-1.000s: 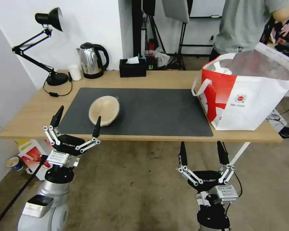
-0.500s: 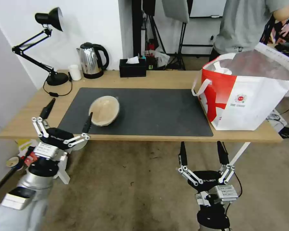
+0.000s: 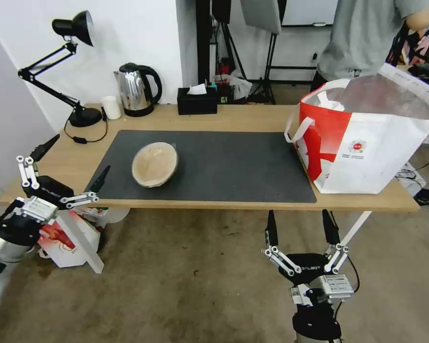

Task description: Pick up the trash from the table and place it into the takeout bag.

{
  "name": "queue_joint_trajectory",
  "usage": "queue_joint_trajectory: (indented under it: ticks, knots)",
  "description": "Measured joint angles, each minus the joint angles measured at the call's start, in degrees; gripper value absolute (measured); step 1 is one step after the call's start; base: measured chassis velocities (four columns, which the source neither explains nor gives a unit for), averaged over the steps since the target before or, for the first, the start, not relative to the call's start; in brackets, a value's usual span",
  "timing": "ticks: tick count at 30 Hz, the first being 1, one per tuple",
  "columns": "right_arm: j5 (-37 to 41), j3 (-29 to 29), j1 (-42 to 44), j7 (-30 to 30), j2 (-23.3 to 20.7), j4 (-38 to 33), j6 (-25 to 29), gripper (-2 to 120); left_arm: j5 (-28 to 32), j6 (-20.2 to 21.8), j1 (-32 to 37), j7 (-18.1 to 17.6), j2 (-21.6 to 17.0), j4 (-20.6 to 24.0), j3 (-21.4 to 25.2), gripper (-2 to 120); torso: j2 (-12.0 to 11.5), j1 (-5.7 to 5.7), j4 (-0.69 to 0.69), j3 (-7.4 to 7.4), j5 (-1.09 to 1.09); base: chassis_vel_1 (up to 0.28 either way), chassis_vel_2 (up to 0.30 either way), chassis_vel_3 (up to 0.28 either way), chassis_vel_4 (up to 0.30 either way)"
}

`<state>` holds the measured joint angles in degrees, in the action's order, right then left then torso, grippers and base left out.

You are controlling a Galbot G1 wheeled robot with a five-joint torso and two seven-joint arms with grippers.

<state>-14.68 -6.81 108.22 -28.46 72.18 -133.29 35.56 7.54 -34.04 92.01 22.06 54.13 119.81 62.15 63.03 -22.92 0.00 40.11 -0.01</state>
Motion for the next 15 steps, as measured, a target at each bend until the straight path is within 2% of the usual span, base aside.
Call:
queue_joint_trajectory:
  ticks: [2,9,15]
  knots:
    - [0.0,0.0,0.0,0.0,0.0,0.0,0.0,100,-2.2,-1.0,-0.9,0.7,-1.6,-1.2,0.0,100,0.0,0.00,0.00,0.00,0.00,0.000,0.000,0.000,0.000]
    - [0.0,0.0,0.0,0.0,0.0,0.0,0.0,100,-6.3,-2.2,-2.6,1.3,-3.8,-2.1,-1.8,100,0.0,0.00,0.00,0.00,0.00,0.000,0.000,0.000,0.000]
    - [0.0,0.0,0.0,0.0,0.0,0.0,0.0,100,-8.0,-2.9,-3.3,1.4,-5.2,-2.2,-2.5,100,0.0,0.00,0.00,0.00,0.00,0.000,0.000,0.000,0.000]
